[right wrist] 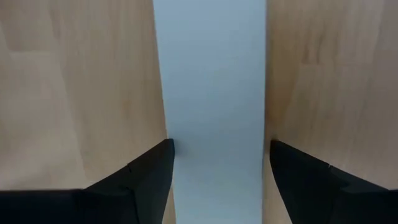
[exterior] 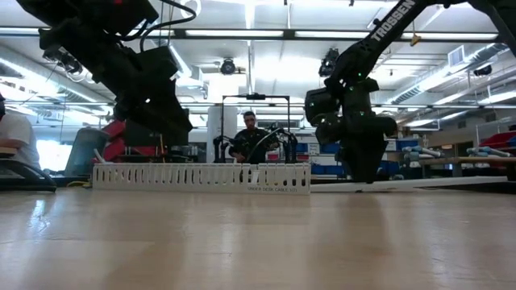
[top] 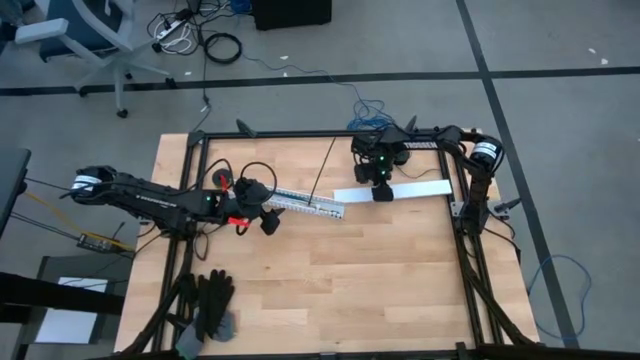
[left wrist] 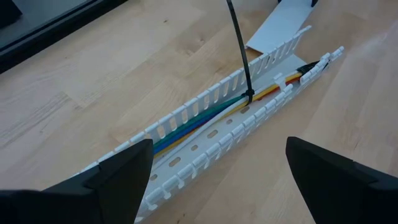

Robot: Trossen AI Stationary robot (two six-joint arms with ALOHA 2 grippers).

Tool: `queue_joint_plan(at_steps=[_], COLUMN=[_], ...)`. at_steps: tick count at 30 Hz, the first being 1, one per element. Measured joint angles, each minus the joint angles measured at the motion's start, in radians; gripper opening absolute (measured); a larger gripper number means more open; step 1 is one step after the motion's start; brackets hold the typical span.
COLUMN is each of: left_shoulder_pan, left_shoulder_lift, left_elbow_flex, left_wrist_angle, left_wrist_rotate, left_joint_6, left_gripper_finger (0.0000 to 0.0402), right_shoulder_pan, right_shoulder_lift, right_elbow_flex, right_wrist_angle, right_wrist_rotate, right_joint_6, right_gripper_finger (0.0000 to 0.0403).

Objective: Ziptie cables
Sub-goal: Close the white cable duct

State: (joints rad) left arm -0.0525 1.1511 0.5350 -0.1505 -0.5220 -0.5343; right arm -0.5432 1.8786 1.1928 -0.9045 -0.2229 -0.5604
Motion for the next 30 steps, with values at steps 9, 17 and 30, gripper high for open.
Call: queue_joint_plan(at_steps=[9,17,30], left_shoulder_pan=[0.000,0.000,0.000], left_shoulder_lift=[0.000,0.000,0.000], left_elbow_flex=[0.000,0.000,0.000], left_wrist_angle=[-0.001,-0.001,-0.001], left_wrist_rotate=[0.000,0.000,0.000], left_joint_6=[0.000,0.002,0.003], left_gripper_finger=[0.0343,0.0343,0.0343], right_shoulder_pan=[0.066,0.071,0.067], right_shoulder_lift=[-0.001,-0.001,-0.002], right_elbow_flex=[0.001,0.001,0.001], right_wrist_angle=[0.004,-0.005,0.015], right_wrist_rotate=[0.035,0.027,0.043], right_joint_6=[0.037,0.115,0.109], right_gripper_finger=[0.0249,0.0249,0.0249])
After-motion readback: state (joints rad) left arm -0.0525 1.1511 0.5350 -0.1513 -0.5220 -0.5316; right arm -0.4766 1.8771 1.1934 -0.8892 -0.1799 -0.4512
